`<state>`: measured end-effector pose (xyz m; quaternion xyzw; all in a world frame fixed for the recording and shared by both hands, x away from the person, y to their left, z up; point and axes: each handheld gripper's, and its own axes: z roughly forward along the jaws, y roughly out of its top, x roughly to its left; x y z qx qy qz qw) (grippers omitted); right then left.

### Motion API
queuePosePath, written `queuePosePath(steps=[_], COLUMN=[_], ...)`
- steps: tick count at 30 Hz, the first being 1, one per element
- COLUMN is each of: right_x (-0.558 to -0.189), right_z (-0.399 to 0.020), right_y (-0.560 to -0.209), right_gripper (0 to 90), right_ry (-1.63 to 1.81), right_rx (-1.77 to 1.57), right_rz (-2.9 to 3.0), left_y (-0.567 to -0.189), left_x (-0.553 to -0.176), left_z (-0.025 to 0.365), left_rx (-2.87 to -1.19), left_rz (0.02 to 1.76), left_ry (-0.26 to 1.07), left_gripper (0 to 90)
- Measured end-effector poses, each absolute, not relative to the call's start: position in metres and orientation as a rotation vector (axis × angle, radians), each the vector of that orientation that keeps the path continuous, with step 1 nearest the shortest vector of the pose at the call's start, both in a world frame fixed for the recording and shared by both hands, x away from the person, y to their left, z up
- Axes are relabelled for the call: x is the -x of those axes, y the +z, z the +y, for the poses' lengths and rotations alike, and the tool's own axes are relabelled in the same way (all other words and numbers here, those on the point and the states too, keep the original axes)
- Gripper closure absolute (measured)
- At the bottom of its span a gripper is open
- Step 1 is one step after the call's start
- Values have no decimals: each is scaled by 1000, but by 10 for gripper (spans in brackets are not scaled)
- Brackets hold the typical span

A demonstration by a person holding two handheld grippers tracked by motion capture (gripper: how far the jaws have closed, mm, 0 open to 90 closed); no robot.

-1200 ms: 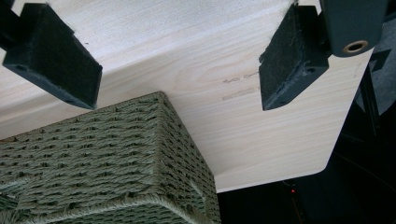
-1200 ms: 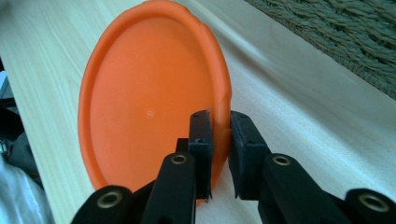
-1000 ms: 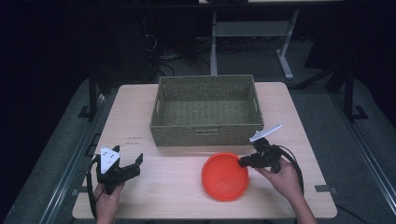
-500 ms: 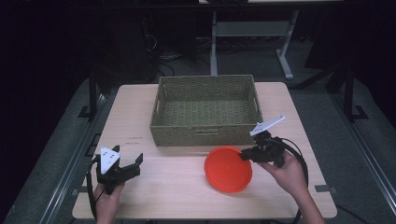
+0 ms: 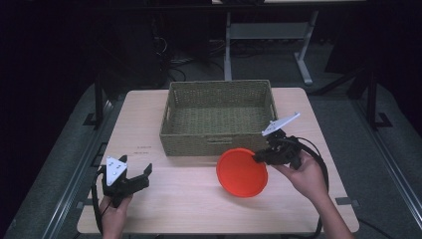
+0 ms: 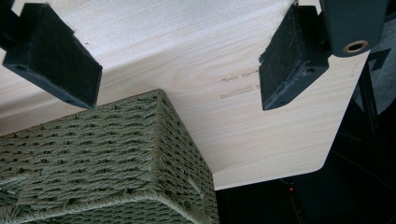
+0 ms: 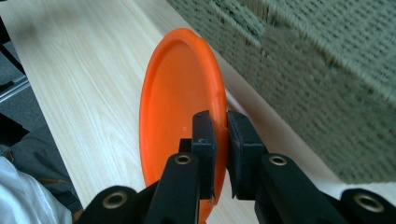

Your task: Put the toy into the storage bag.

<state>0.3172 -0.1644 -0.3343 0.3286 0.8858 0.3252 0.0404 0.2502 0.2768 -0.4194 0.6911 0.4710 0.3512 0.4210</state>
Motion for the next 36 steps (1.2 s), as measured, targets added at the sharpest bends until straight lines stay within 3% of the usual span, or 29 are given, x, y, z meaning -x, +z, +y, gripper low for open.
queuePosePath(steps=[36], right_x=[-362], right_z=[-149], right_y=[-234], right_gripper=[819], right_ry=[1004], right_rx=[-983], right_rz=[2630], left_y=[-420], left_x=[-251], left_z=[278], left_rx=[-1717], left_rz=[1187], left_ry=[876], left_gripper=[128])
